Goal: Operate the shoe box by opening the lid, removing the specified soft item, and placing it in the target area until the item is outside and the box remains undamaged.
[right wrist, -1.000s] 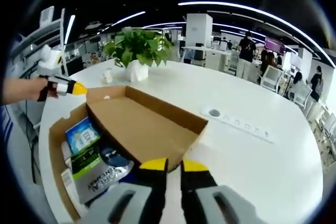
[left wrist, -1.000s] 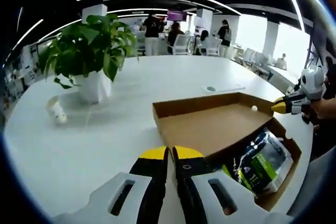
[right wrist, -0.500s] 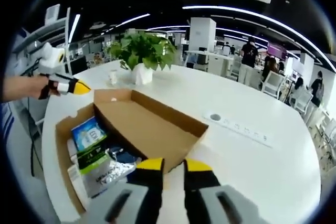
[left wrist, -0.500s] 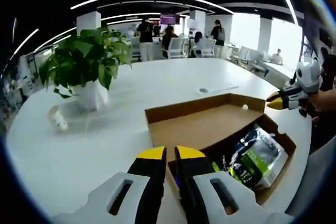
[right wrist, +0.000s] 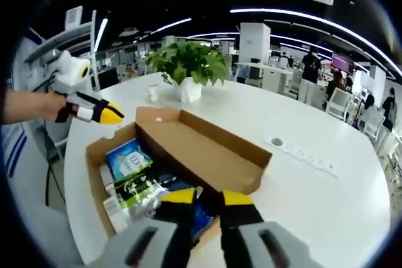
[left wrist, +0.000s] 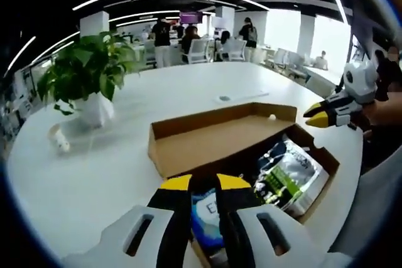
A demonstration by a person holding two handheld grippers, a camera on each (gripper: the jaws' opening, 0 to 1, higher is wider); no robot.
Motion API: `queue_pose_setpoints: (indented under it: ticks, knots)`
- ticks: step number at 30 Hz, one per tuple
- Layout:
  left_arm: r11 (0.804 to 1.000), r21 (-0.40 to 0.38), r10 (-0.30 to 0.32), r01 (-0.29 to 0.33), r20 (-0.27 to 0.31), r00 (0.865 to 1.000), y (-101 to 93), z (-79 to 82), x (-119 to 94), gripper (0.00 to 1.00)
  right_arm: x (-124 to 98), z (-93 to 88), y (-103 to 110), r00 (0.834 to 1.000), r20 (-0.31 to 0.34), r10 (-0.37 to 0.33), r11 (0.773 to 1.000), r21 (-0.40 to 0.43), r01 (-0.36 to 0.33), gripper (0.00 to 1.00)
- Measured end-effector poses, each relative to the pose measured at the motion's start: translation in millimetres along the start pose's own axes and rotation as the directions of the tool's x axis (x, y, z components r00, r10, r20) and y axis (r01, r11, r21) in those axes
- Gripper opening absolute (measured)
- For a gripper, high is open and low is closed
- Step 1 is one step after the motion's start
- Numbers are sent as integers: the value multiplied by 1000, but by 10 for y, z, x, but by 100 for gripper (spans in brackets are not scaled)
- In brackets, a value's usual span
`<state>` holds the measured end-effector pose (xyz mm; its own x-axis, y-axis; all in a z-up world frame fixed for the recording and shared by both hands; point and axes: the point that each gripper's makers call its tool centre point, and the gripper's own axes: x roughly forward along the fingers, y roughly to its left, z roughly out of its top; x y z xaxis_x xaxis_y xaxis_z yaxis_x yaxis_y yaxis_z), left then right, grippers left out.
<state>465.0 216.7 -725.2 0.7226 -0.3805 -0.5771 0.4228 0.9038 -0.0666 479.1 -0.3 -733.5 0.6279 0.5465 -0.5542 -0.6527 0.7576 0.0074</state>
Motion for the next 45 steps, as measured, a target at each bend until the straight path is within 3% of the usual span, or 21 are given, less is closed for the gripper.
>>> queue_pose_setpoints:
  ticks: [6,16,24,28,35,45]
  knots:
    - [999,-1,-49,49,-62,997,-181,-146,55,18,42,-39,89,1000,-17,23,1000,3,-23,15]
    - [995,-21,-96,94,-96,991,-366,-306,140,18,140,-214,212,993,-86,75,997,31,-73,18]
    - [993,-40,-116,113,-76,990,-349,-382,191,20,271,-310,273,986,-129,107,994,52,-101,22]
    - [993,-33,-117,116,-41,992,-338,-332,171,20,364,-289,305,983,-141,120,992,49,-114,23]
    - [994,-34,-102,102,4,995,-279,-279,35,22,525,-355,359,964,-224,144,989,47,-137,27]
    - [996,-69,-46,51,67,997,-84,-287,-252,22,622,-349,418,960,-220,174,981,122,-150,27]
